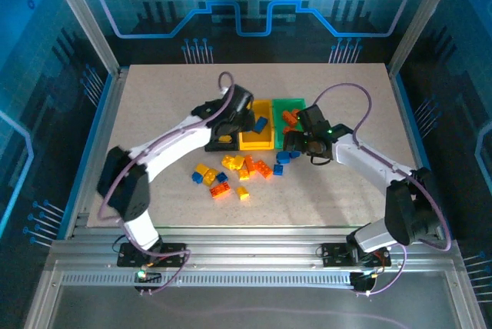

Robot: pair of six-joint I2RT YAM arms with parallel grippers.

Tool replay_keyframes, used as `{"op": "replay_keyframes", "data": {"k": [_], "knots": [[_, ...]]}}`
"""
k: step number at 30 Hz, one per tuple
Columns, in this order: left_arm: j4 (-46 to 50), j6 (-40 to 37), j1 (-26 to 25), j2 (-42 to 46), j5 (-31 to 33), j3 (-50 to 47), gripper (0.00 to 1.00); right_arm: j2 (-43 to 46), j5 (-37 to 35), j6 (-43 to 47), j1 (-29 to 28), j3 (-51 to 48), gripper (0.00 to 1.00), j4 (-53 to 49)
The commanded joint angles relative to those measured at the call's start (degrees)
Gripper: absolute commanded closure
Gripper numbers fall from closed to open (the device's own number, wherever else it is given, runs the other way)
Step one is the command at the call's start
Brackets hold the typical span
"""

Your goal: Sort the legos into containers by color

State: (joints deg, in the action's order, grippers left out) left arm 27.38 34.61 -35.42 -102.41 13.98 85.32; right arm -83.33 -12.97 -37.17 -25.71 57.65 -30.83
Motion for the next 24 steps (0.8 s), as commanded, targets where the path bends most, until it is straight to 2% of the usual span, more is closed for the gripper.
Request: {"op": "replay_keyframes", "data": {"k": [1, 6, 12, 16, 19, 24], "knots": [[3.21, -4.83, 0.0, -7.09, 2.72, 7.9, 0.72, 2.23, 0.16, -0.81, 0.41, -1.13, 0.07, -0.53], [7.09, -5.86, 0.75, -16.59, 4.2, 17.59, 0.67, 3.86, 1.03, -0.41, 0.15, -2.33, 0.07, -0.68], [8.68, -5.62, 0.79, -18.52, 2.89, 22.52, 0.34, 5.84, 3.25, 1.05, -1.05, -3.36, 0.06, -0.32], [7.46, -4.6, 0.78, -13.69, 0.88, 20.55, 0.15, 8.08, 5.89, 3.0, -4.78, -5.0, 0.07, 1.39], [3.78, -3.56, 0.7, -6.14, -1.07, 13.49, 0.01, 9.81, 7.44, 5.28, -10.4, -6.56, 0.06, 3.87], [-0.78, -1.17, 0.76, 9.1, -2.38, -2.92, 0.01, 6.75, 6.78, 8.1, -21.03, -5.56, 0.07, 6.07]]}}
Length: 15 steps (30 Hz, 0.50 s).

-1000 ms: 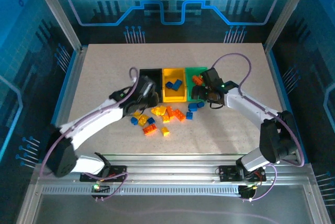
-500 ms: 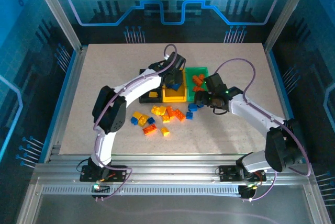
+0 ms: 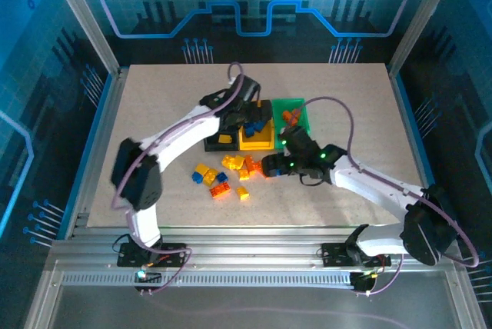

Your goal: Sort the legos into containers by color

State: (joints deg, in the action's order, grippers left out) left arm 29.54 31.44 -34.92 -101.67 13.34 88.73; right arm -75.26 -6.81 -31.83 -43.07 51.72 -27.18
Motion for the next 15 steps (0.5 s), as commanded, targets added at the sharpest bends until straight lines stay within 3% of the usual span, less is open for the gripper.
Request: {"op": "replay_keyframes", "data": {"k": [1, 6, 9, 15], "knots": [[-3.59, 2.82, 0.28, 11.89, -1.45, -10.46, 0.01, -2.74, 0.32, 3.13, -5.58, 0.85, 0.07, 2.95], [-1.97, 6.15, 1.21, 27.89, 3.24, -28.52, 0.01, -11.82, -0.35, 3.9, -12.0, 3.76, 0.14, 6.21], [0.95, 8.11, 4.42, 36.4, 4.14, -37.51, 0.01, -17.06, -1.22, 4.36, -14.56, 6.56, 0.17, 7.74], [4.89, 11.08, 9.08, 48.81, 3.09, -48.62, 0.01, -25.9, -4.24, 3.56, -15.73, 11.48, 0.24, 6.91]]}}
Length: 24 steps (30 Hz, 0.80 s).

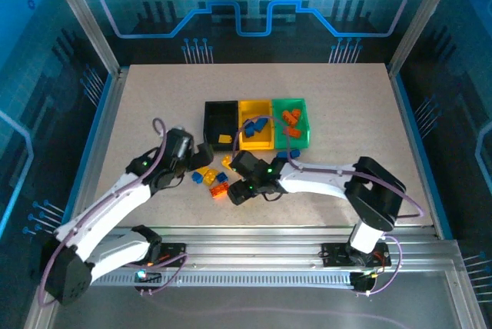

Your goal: Sort the legos into containers by color

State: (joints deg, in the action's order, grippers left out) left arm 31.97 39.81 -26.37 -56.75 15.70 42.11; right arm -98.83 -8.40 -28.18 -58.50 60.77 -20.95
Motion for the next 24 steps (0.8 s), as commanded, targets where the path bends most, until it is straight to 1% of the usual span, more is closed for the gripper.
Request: {"op": "replay_keyframes", "data": {"k": [1, 4, 9, 12, 15, 19, 22, 24], "knots": [[2.74, 3.02, 0.68, 5.22, 0.71, -2.98, 0.01, -3.32, -2.96, -0.31, -0.34, 2.92, 0.27, 0.28], [4.12, 3.85, 0.79, 7.26, 1.32, -4.13, 0.01, -5.44, -3.09, -0.71, -0.39, 3.61, 0.36, -0.47], [4.54, 4.49, 1.06, 7.52, 1.53, -4.02, 0.01, -6.94, -3.47, -1.43, -0.61, 3.07, 0.53, -1.11], [4.15, 4.82, 1.15, 7.36, 1.44, -3.88, 0.01, -6.11, -2.88, -1.43, -0.65, 2.21, 0.63, -0.13], [3.8, 4.79, 1.15, 7.25, 1.19, -3.93, 0.01, -4.38, -2.85, -1.22, -0.65, 1.81, 0.7, 0.38], [3.52, 4.84, 1.16, 7.31, 0.67, -4.25, 0.01, -0.4, -2.94, -0.91, -0.23, 2.06, 0.75, 0.31], [3.14, 5.32, 1.15, 7.78, -0.08, -4.96, 0.01, 2.42, -2.25, -0.59, 1.24, 3.96, 0.75, 0.43], [2.73, 5.83, 1.15, 8.14, -0.75, -5.58, 0.01, 2.57, -1.94, 0.08, 2.65, 6.63, 0.75, 0.71]]}}
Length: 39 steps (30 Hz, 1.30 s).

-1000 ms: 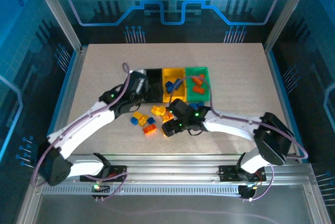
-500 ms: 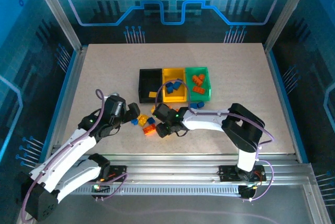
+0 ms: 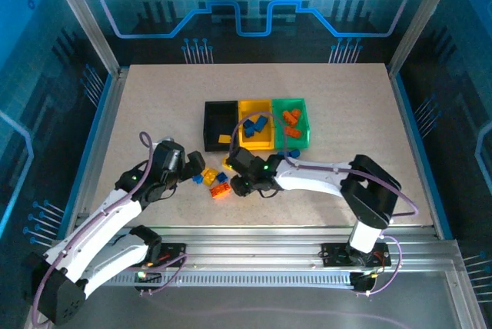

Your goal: Sort the legos into containers by color

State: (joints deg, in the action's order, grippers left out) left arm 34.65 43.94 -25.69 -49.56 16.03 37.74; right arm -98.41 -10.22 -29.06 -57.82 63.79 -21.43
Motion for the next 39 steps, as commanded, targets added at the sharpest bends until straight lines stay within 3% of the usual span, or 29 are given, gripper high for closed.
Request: {"op": "replay_keyframes", "data": {"k": [1, 17, 18, 23, 25, 29, 36, 39], "knots": [[-0.07, 1.92, 0.47, 1.12, -1.22, -1.41, 0.01, 1.46, 0.39, 1.37, 2.74, 5.56, 0.75, 1.22], [-0.96, 1.02, 0.39, 1.25, -7.86, -3.85, 0.01, -24.54, 1.82, 2.93, 12.86, 42.33, 0.7, -4.49], [-1.13, 0.79, 0.44, 0.7, -8.4, -3.98, 0.01, -26.19, 1.86, 2.99, 13.27, 44.94, 0.67, -5.72], [-2.16, 0.42, 0.41, -2.02, -9.7, -4.31, 0.01, -29.23, 1.77, 3.35, 14.35, 52.02, 0.33, -8.9], [-3.5, 0.16, 0.38, -3.18, -10.93, -4.43, 0.01, -27.82, 1.95, 3.3, 14.47, 51.65, 0.27, -8.43], [-5.42, -1.25, -1.16, -6.13, -12.45, -4.0, 0.05, -21.63, 2.02, 2.45, 14.43, 45.31, 0.25, -5.67], [-9.05, -0.67, -13.14, -17.02, -9.09, -2.36, 0.04, -5.1, 1.32, -0.14, 14.69, 22.93, 0.2, 1.82], [-11.51, 0.08, -15.73, -22.34, -8.64, -1.51, 0.03, 0.39, 0.91, -0.88, 14.9, 16.16, 0.19, 3.11]]}}
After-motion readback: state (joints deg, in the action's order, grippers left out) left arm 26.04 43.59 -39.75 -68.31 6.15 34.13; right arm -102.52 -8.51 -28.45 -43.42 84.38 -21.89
